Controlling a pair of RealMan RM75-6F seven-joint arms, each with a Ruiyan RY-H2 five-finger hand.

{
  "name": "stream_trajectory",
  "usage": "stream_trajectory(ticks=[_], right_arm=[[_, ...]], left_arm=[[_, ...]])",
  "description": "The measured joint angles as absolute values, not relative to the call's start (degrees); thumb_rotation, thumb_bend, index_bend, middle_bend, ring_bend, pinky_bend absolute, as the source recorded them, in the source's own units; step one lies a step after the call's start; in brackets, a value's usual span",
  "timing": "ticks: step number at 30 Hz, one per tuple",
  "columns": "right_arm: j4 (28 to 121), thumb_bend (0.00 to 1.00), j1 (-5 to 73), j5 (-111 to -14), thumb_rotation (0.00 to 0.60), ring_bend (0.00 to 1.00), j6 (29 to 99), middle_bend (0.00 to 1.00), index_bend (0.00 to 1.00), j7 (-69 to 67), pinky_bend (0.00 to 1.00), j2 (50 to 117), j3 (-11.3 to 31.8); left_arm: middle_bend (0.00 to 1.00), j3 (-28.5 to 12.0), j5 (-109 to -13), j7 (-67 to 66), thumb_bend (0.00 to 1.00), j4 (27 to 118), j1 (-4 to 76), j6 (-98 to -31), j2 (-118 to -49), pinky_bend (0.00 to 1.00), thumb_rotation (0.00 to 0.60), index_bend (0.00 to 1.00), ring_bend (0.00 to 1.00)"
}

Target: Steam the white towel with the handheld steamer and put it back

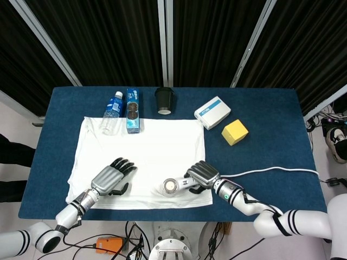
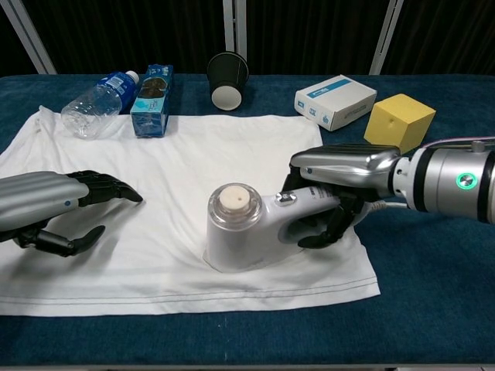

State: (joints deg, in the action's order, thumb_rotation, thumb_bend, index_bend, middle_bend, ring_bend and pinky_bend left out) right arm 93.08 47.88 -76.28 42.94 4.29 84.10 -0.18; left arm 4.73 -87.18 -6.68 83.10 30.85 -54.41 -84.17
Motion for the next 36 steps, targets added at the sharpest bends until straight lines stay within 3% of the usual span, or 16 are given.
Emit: stream_trajectory(ticks=[12,21,24,27,36], right_arm=[[93.37,0.44,38.94,-80.7,0.6,0.97,55.04,0.94,1.0,-6.45,0.68,74.64,-1.97],[85.29,0.44,34.54,-80.15,0.6,0.91,55.15,0.94,0.98,-13.65,0.63,72.43,-3.32],[83.18,0.43,34.02,-80.37,0.6,0.83,54.04,0.93,0.91,-15.47,0.58,72.64,-3.55],[82.4,0.33,33.96,-80.62,0.6,0.71,52.39,0.83,0.8,-16.07,0.53,72.64,-3.71],[82.55,0.09,33.05,-80.42,0.6,0.28,52.3,0.4,0.27,-12.42,0.38,72.13,-3.2]], left_arm=[[0.09,3.73,-87.26,-5.27,0.5,84.43,29.2,-59.56,-82.01,0.0,0.289,0.09,0.0],[0.09,1.05,-84.4,-0.29,0.5,86.1,24.89,-67.06,-77.99,0.0,0.287,0.09,0.0],[0.09,0.77,-83.67,0.45,0.5,86.25,23.83,-67.93,-77.24,0.0,0.288,0.09,0.0],[0.09,0.79,-83.44,0.79,0.5,86.4,23.14,-68.33,-76.9,0.0,0.286,0.09,0.0],[0.09,0.72,-83.52,1.25,0.5,86.88,21.97,-69.24,-76.14,0.0,0.283,0.09,0.0]])
